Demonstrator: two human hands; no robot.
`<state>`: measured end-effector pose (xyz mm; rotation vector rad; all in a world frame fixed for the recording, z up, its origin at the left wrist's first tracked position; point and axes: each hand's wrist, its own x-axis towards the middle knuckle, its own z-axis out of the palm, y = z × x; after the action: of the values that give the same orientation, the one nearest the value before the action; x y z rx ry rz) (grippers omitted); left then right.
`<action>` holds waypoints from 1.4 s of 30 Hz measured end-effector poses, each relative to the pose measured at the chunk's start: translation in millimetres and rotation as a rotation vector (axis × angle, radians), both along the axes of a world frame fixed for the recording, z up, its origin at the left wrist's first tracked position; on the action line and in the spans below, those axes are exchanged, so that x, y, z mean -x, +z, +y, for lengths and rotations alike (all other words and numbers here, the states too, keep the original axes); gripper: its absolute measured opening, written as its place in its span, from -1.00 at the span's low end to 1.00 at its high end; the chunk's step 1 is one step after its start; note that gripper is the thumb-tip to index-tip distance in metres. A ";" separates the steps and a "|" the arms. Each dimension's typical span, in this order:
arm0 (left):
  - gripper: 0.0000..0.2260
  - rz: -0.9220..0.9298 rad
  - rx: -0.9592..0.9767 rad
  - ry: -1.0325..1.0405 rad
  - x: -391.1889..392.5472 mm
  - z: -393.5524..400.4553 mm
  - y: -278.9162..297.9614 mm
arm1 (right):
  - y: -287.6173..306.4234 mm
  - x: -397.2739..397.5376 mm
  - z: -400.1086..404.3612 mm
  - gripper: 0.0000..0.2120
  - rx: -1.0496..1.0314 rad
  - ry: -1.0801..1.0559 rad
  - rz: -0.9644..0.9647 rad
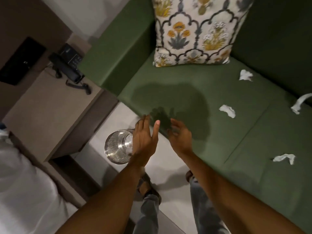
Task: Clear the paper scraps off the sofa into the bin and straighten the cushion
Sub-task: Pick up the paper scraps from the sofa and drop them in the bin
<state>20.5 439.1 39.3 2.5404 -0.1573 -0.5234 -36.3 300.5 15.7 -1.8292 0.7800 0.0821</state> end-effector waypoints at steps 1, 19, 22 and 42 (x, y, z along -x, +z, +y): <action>-0.46 0.009 -0.012 -0.034 -1.6 -17.3 2.5 | 1.7 3.7 -16.2 -0.71 0.019 -0.009 0.010; -0.46 -0.026 -0.042 -0.739 42.9 -288.5 -36.6 | -35.0 217.9 -286.2 -0.39 0.485 -0.377 0.589; -0.48 -0.029 -0.092 -0.762 38.0 -303.6 -47.3 | -43.4 232.1 -293.5 -0.46 0.389 -0.482 0.533; -0.93 -0.351 0.149 -0.575 -59.2 -401.8 -75.2 | -43.9 96.1 -402.9 -0.62 0.250 -0.779 -0.022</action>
<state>79.7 37.3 -35.8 2.3984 -1.0333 -0.2491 -132.4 -102.4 -28.2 -1.6258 1.4818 -0.5577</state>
